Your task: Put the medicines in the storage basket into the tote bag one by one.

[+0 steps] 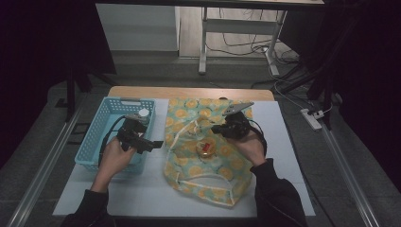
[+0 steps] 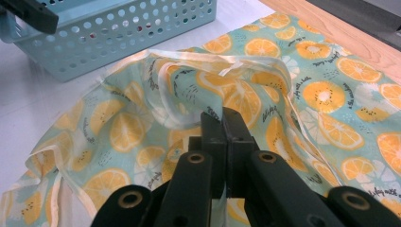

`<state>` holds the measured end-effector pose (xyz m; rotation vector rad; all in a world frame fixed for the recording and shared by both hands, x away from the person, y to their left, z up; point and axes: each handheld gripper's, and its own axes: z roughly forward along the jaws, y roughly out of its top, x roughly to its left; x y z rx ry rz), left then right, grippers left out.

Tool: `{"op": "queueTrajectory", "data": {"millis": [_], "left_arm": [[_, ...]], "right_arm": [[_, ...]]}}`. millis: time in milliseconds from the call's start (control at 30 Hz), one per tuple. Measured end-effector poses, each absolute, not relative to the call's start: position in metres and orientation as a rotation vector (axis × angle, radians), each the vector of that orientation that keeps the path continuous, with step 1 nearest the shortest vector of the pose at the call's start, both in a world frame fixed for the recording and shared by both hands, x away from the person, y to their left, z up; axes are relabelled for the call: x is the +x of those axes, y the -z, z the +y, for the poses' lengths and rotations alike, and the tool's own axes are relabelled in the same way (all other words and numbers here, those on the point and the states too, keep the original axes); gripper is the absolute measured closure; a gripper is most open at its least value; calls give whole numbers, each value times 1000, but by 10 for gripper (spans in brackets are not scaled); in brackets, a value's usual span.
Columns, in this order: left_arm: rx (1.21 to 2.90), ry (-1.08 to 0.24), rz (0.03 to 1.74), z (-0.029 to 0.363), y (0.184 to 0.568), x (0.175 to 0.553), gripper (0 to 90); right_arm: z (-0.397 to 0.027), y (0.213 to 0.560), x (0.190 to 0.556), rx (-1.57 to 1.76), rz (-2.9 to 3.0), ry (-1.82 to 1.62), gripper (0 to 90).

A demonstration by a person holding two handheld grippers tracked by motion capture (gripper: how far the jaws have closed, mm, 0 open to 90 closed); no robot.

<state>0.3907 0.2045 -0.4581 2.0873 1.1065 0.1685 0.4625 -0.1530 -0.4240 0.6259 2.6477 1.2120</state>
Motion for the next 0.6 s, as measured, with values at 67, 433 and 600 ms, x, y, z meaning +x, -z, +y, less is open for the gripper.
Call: {"op": "queueTrajectory", "data": {"millis": [67, 433, 600], "left_arm": [[2090, -175, 1123, 209, 459, 392, 0], [2109, -243, 1196, 229, 462, 394, 2], [2104, -265, 1223, 237, 465, 397, 5]], "right_arm": [[-153, 424, 463, 627, 2650, -1211, 891], [-154, 423, 463, 631, 2648, -1212, 890], [-154, 423, 463, 626, 2646, -1212, 890]]}}
